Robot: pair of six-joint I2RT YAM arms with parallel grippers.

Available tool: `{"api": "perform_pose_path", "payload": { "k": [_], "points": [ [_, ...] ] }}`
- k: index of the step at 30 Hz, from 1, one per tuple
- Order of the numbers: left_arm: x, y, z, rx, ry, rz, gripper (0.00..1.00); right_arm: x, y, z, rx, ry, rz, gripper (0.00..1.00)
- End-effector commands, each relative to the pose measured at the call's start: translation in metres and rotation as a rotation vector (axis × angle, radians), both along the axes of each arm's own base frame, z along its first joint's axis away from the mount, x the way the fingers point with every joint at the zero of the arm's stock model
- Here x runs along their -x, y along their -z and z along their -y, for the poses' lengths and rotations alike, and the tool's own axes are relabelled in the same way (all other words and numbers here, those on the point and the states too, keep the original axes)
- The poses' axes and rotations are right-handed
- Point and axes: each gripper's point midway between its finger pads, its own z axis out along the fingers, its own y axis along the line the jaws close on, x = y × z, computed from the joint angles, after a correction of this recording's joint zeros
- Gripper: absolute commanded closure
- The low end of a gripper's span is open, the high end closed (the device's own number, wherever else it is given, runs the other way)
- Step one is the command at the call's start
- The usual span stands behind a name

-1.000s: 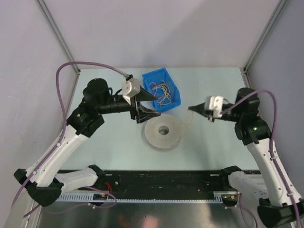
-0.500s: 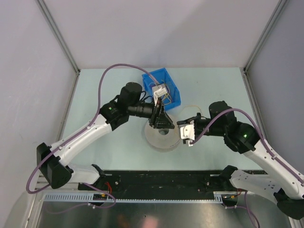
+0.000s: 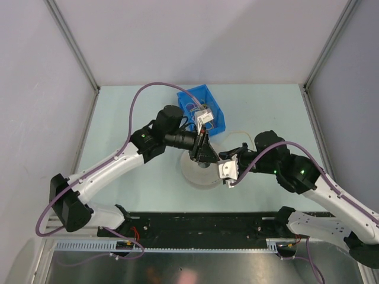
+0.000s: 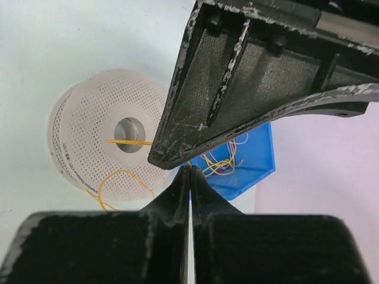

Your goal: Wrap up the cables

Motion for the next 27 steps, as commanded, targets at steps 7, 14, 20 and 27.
{"api": "perform_pose_path", "payload": {
  "k": [7, 14, 20, 27],
  "points": [
    [-0.003, -0.006, 0.007, 0.024, 0.003, 0.035, 0.97, 0.0, -0.008, -0.002, -0.018, 0.007, 0.035, 0.91],
    [-0.004, -0.032, -0.011, 0.105, 0.023, 0.164, 1.0, -0.022, -0.007, 0.029, -0.146, 0.153, -0.185, 0.51],
    [0.001, -0.049, -0.015, 0.184, 0.061, 0.259, 1.0, -0.031, -0.015, 0.039, -0.323, 0.153, -0.427, 0.44],
    [-0.007, -0.066, -0.016, 0.225, 0.032, 0.36, 1.0, -0.021, -0.031, 0.026, -0.417, 0.087, -0.553, 0.46]
  ]
}}
